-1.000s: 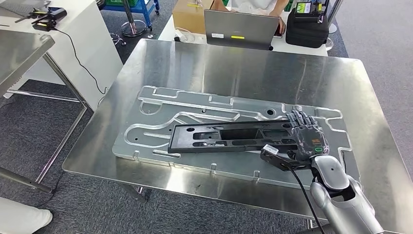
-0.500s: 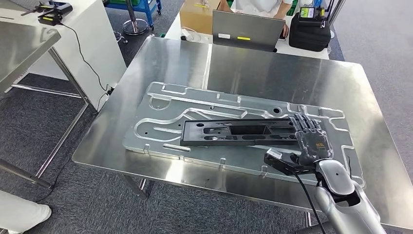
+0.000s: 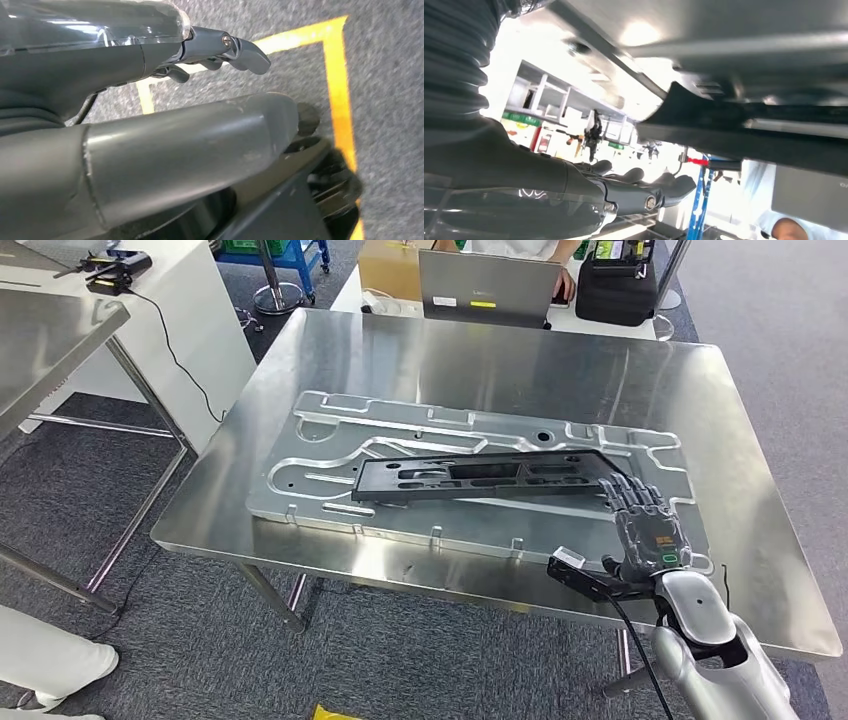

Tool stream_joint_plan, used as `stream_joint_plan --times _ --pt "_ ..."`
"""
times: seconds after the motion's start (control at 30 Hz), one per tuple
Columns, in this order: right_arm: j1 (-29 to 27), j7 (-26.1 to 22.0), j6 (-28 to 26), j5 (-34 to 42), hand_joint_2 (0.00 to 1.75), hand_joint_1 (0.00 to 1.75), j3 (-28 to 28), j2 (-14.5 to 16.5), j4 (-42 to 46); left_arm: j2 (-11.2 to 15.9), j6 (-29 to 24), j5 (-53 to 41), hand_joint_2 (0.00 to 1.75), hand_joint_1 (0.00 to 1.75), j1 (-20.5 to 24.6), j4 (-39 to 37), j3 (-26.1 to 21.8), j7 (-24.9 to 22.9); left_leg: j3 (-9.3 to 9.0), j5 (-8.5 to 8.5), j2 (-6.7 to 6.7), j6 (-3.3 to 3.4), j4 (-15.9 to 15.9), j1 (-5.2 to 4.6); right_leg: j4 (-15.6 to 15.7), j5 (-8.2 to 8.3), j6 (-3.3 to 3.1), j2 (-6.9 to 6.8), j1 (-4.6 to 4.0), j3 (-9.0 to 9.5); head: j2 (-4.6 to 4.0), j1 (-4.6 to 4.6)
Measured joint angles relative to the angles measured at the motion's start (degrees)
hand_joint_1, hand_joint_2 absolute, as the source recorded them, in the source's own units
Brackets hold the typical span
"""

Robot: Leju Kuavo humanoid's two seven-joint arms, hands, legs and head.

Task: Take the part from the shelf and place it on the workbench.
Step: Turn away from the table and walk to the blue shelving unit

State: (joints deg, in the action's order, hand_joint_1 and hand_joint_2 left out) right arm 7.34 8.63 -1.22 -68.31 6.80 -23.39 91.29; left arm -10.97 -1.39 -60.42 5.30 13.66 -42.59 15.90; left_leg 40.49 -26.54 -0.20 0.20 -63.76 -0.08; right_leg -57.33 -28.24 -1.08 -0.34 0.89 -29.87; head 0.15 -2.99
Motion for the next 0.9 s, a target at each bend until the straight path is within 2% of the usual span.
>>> stream_joint_plan --times 0.03,0.07,0.1,0.13,0.17,0.2,0.23,0.27,0.3,0.33,0.4,0.43,0.47,0.5,0.53,0.57,0.6,0.63,0.67,0.7,0.73,0.77,0.8,0.83,0.9 --pt "-0.12 -0.02 -0.01 -0.01 1.75 0.0 0.0 0.01 0.1 0.0 0.02 0.02 0.0 0.0 0.0 0.0 -0.02 -0.01 1.01 -3.17 0.02 -0.27 -3.76 0.08 -0.03 0.69 -0.18 -0.01 -0.05 -0.91 0.0 0.01" --pt "-0.24 -0.04 -0.01 -0.04 1.75 0.0 0.0 0.01 0.15 0.0 0.03 0.03 0.0 0.0 0.01 0.0 -0.03 -0.02 1.77 -5.41 0.03 -0.47 -7.5 0.16 -0.1 1.37 -0.21 -0.03 -0.11 -1.82 0.0 0.01" --pt "-0.39 -0.05 -0.01 -0.12 1.75 0.0 0.0 0.01 0.18 0.0 0.04 0.03 0.0 0.0 0.02 0.01 -0.04 -0.05 1.87 -6.23 0.03 -0.55 -10.29 0.2 -0.19 2.05 -0.19 -0.05 -0.17 -2.8 0.0 0.0" --pt "-0.54 -0.07 -0.02 -0.26 1.75 0.0 0.01 0.01 0.19 0.0 0.04 0.03 0.0 0.0 0.03 0.0 -0.05 -0.11 1.08 -5.71 0.03 -0.52 -11.32 0.21 -0.31 2.69 -0.13 -0.08 -0.23 -3.75 0.0 0.01" --pt "-0.69 -0.08 -0.03 -0.44 1.75 0.0 0.01 0.01 0.2 0.0 0.05 0.03 0.0 0.0 0.03 0.0 -0.05 -0.18 -0.62 -4.41 0.03 -0.36 -10.51 0.2 -0.45 3.29 -0.05 -0.1 -0.3 -4.68 0.0 0.01" --pt "-0.81 -0.09 -0.04 -0.64 1.75 0.0 0.02 0.01 0.23 0.01 0.05 0.03 0.0 0.0 0.05 0.0 -0.05 -0.26 -3.47 -3.0 0.01 -0.04 -7.6 0.14 -0.61 3.89 0.06 -0.11 -0.36 -5.51 0.0 0.01" --pt "-0.95 -0.1 -0.05 -0.82 1.75 0.0 0.02 0.01 0.33 0.06 0.05 0.03 0.0 0.0 0.11 0.01 -0.05 -0.3 -6.98 -2.49 -0.01 0.45 -3.3 0.0 -0.77 4.38 0.2 -0.12 -0.44 -6.13 0.0 0.0" --pt "-1.05 -0.09 -0.07 -0.96 1.75 0.0 0.02 0.01 0.47 0.11 0.05 0.03 0.0 0.0 0.21 0.02 -0.06 -0.32 -10.27 -2.77 -0.01 0.9 1.24 -0.15 -0.91 4.82 0.42 -0.13 -0.5 -6.55 0.0 -0.01" --pt "-1.15 -0.08 -0.09 -1.08 1.75 0.0 0.03 0.01 0.6 0.17 0.05 0.03 0.0 0.0 0.31 0.02 -0.06 -0.33 -12.64 -3.32 -0.03 1.29 4.77 -0.35 -0.94 5.31 0.72 -0.19 -0.48 -6.77 0.0 -0.02" --pt "-1.26 -0.07 -0.1 -1.14 1.75 0.0 0.06 0.02 0.73 0.22 0.05 0.03 0.0 0.0 0.41 0.02 -0.07 -0.33 -13.82 -3.85 -0.03 1.62 6.81 -0.53 -0.87 5.8 1.1 -0.26 -0.39 -6.88 0.0 -0.02" --pt "-1.49 -0.06 -0.11 -1.21 1.75 0.0 0.14 0.02 0.82 0.2 0.05 0.03 0.0 0.0 0.4 -0.01 -0.08 -0.37 -13.52 -3.05 0.06 2.25 7.83 -0.57 -0.65 6.59 1.9 -0.29 -0.2 -7.04 0.0 -0.01" --pt "-1.64 -0.05 -0.11 -1.21 1.75 0.0 0.16 0.02 0.84 0.19 0.05 0.03 0.0 0.0 0.37 -0.03 -0.09 -0.39 -13.1 -2.33 0.19 2.73 8.08 -0.49 -1.03 5.91 2.21 -0.18 -0.13 -7.37 0.0 -0.01" --pt "-1.78 -0.04 -0.11 -1.22 1.75 0.0 0.17 0.01 0.84 0.19 0.05 0.03 0.0 0.0 0.31 -0.04 -0.1 -0.42 -12.54 -1.53 0.34 3.18 8.34 -0.37 -2.29 4.08 2.43 -0.07 -0.1 -7.96 0.0 -0.02" --pt "-1.89 -0.03 -0.11 -1.22 1.75 0.0 0.17 0.0 0.84 0.17 0.05 0.04 0.0 0.0 0.31 -0.06 -0.12 -0.44 -11.79 -0.74 0.49 3.5 8.43 -0.28 -4.7 1.25 2.61 0.03 0.01 -8.8 0.0 -0.02" --pt "-2.01 -0.03 -0.11 -1.22 1.75 0.0 0.18 -0.01 0.84 0.17 0.05 0.06 0.0 0.0 0.32 -0.06 -0.12 -0.44 -10.87 -0.02 0.54 3.7 8.39 -0.31 -8.05 -1.88 2.8 0.09 0.02 -9.78 0.0 -0.02" --pt "-2.12 -0.02 -0.11 -1.22 1.75 0.0 0.19 0.0 0.84 0.17 0.05 0.08 0.0 0.0 0.31 -0.06 -0.12 -0.45 -9.88 0.71 0.57 3.73 8.3 -0.32 -11.79 -4.28 2.99 0.1 0.05 -10.58 0.0 -0.02" --pt "-2.24 -0.02 -0.11 -1.22 1.75 0.0 0.19 0.01 0.84 0.16 0.05 0.09 0.0 0.0 0.28 -0.06 -0.13 -0.45 -8.82 1.42 0.59 3.65 8.15 -0.33 -14.83 -5.28 3.16 0.1 0.08 -10.89 0.0 -0.02" --pt "-2.34 -0.02 -0.11 -1.22 1.75 0.0 0.2 0.01 0.84 0.15 0.05 0.1 0.0 0.0 0.23 -0.06 -0.13 -0.45 -7.75 2.07 0.61 3.55 7.93 -0.33 -16.41 -4.83 3.29 0.1 0.12 -10.44 0.0 -0.02" --pt "-2.4 -0.02 -0.11 -1.23 1.75 0.0 0.21 0.01 0.84 0.13 0.05 0.1 0.0 0.0 0.18 -0.06 -0.14 -0.46 -6.69 2.64 0.64 3.41 7.61 -0.31 -16.06 -3.34 3.35 0.1 0.2 -9.06 0.0 -0.03" --pt "-2.43 -0.02 -0.15 -1.27 1.75 0.0 0.21 0.01 0.85 0.11 0.05 0.12 0.0 0.0 0.16 -0.06 -0.14 -0.46 -5.67 3.13 0.65 3.23 7.2 -0.3 -13.63 -1.67 3.37 0.09 0.29 -6.58 0.0 -0.03" --pt "-2.42 -0.02 -0.24 -1.34 1.75 0.0 0.22 0.01 0.91 0.09 0.05 0.14 0.0 0.0 0.17 -0.06 -0.14 -0.47 -4.76 3.54 0.65 2.99 6.71 -0.31 -9.69 -1.11 3.29 0.09 0.34 -3.44 0.0 -0.03" --pt "-2.47 -0.06 -0.46 -1.44 1.75 0.0 0.21 0.05 1.07 0.07 0.04 0.16 0.0 0.0 0.19 -0.06 -0.14 -0.47 -4.05 3.89 0.63 2.7 6.2 -0.36 -5.45 -1.39 3.07 0.15 0.27 -0.45 0.0 -0.01" --pt "-2.63 -0.12 -0.83 -1.53 1.75 0.0 0.21 0.16 1.27 0.05 0.02 0.2 0.0 0.0 0.21 -0.06 -0.14 -0.47 -3.61 4.26 0.6 2.35 5.85 -0.4 -2.16 -2.11 2.79 0.2 0.12 1.71 0.0 -0.01" --pt "-2.85 -0.23 -1.45 -1.61 1.75 0.0 0.21 0.36 1.53 0.05 -0.04 0.24 0.0 0.0 0.22 -0.06 -0.15 -0.48 -3.39 4.68 0.59 1.98 5.68 -0.41 -0.28 -2.92 2.41 0.24 -0.1 2.75 0.0 0.01" --pt "-3.66 -0.63 -3.36 -1.8 1.75 0.0 0.3 1.29 2.21 0.04 -0.24 0.35 0.0 0.0 0.14 -0.06 -0.19 -0.52 -3.23 5.49 0.54 1.22 5.76 -0.31 0.26 -2.41 1.46 0.17 -0.26 2.51 0.0 -0.01"
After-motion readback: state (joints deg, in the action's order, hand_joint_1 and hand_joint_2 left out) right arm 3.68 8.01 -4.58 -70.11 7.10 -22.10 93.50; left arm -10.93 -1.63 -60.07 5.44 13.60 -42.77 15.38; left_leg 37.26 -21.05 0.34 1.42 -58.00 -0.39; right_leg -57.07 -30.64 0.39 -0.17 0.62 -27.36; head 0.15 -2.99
